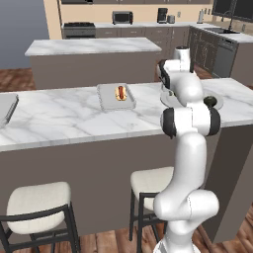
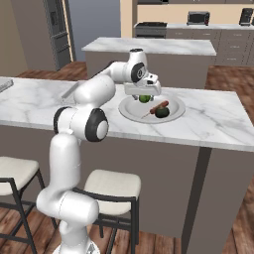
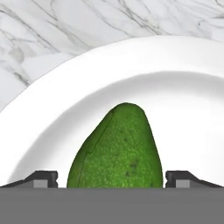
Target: Place one cooked food and one vegetable from the large plate to each tupperware container.
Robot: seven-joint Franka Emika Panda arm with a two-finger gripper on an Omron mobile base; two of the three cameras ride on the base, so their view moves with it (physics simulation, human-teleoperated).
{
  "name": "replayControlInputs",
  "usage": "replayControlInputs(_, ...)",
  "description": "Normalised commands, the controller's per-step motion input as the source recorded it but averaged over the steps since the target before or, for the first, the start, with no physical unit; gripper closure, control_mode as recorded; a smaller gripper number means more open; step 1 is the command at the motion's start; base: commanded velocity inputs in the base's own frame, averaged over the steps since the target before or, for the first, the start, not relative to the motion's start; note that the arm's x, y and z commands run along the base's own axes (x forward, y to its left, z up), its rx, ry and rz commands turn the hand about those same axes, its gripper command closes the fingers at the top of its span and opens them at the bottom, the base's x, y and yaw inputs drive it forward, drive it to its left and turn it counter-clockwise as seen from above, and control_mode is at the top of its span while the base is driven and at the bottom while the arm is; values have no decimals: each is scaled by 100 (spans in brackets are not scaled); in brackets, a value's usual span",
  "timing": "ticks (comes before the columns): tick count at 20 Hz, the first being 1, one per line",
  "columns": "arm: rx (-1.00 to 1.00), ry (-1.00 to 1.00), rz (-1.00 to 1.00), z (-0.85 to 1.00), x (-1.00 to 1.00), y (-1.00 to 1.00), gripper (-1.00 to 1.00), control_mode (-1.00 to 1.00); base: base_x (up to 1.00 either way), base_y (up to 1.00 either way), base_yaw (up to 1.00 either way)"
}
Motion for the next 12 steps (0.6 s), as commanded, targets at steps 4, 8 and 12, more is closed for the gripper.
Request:
replayControlInputs(4,1,0,0,-10,-1,0,100,-100,0,0,0)
replayControlInputs(8,1,0,0,-5,-11,0,100,-100,0,0,0)
replayControlInputs(12,0,-4,0,6,-24,9,100,-100,0,0,0)
